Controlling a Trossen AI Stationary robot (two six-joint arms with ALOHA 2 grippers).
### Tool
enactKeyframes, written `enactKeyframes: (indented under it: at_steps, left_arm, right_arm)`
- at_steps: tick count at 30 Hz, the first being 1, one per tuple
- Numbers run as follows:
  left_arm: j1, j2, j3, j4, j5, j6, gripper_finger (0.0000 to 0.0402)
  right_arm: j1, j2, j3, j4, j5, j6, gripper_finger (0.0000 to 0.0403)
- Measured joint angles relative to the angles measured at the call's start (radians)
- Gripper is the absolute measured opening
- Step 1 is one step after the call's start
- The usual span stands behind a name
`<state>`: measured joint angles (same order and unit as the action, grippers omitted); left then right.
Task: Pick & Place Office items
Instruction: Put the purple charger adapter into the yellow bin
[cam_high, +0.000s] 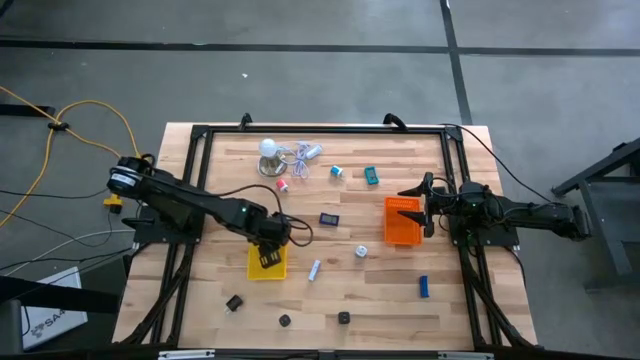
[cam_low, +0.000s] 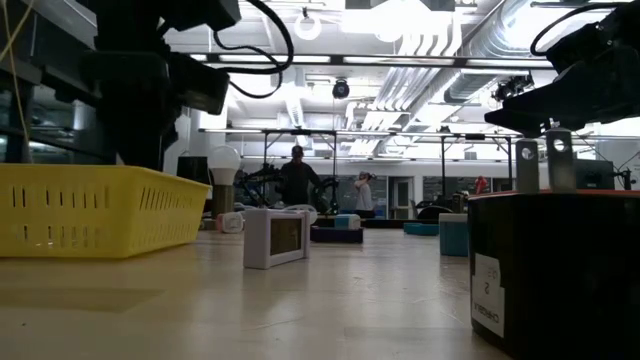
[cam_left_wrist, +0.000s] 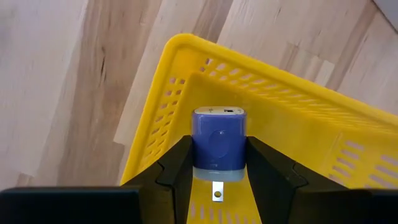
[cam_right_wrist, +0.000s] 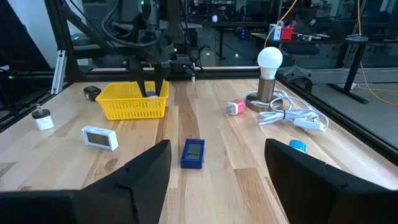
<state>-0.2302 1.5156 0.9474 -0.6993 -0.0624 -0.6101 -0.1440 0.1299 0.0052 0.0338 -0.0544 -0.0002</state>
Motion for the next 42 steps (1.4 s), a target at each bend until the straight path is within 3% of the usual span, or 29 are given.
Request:
enactKeyframes:
  at_steps: [32, 42]
  left_arm:
    - [0.000, 0.002, 0.000, 0.017, -0.018, 0.017, 0.0132]
    - [0.000, 0.002, 0.000, 0.016, -0.019, 0.020, 0.0170]
  right_arm:
    - [0.000, 0.000, 0.000, 0.000, 0.000, 0.000, 0.0248]
    - [0.000, 0.000, 0.000, 0.000, 0.000, 0.000, 0.0248]
